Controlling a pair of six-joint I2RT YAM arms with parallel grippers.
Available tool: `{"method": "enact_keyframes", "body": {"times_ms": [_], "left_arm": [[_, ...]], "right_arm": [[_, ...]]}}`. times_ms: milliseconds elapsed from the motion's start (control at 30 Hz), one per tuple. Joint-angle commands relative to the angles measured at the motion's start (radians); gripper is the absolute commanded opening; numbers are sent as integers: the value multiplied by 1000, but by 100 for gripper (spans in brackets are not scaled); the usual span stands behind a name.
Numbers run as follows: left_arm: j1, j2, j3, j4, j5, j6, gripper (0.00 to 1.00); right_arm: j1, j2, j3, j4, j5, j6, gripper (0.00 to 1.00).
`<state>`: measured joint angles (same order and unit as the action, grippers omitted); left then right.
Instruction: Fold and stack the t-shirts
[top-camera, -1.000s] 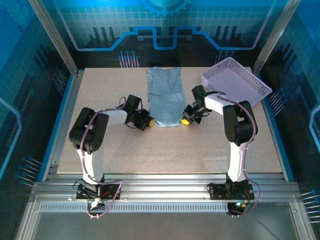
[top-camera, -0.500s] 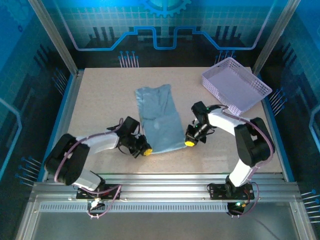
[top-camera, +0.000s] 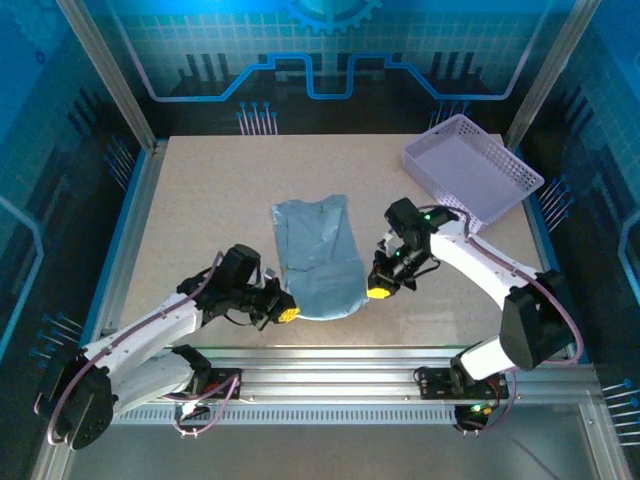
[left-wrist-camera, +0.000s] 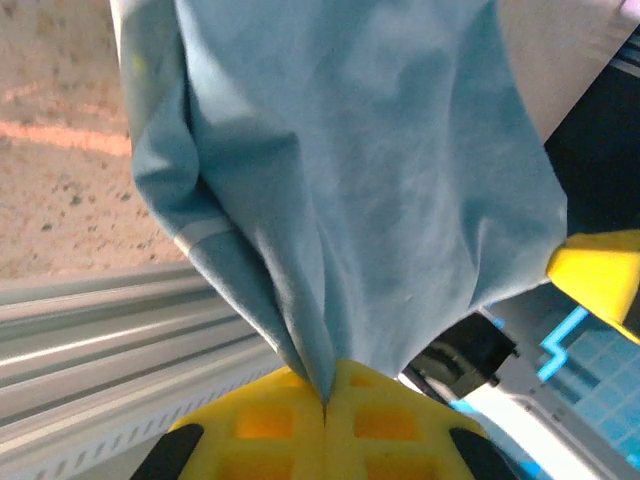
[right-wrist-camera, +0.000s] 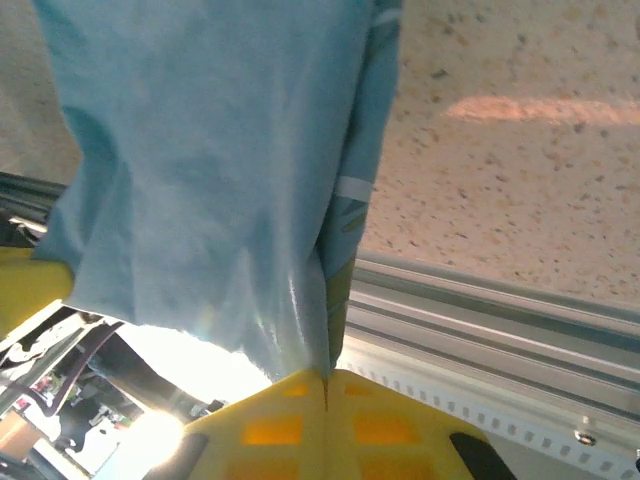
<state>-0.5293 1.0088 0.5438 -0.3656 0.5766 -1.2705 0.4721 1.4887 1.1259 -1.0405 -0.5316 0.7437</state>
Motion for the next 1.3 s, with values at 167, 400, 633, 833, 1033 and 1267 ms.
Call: {"method": "enact_keyframes", "body": {"times_ms": [167,400,633,833,1033,1267], "left_arm": [[132,18,170,38,-45,-98,0],[247,178,332,48,-21,-43,0],[358,432,564,22,20,91,0],[422,584,666,53,28,113,0],[472,799,776,122,28,137,6],[486,899,883,62,-47,216,60]], "right_arm": [[-41,133,319,-59,34,34,0],[-96,297,574,-64,52,34,0],[-143,542,856,-23,41,21,0],[-155,748,1097,-10,57,-1,0],[-165,960,1270,36,66,13,0],[-185,1007,1354,53,110,-36,62]]}}
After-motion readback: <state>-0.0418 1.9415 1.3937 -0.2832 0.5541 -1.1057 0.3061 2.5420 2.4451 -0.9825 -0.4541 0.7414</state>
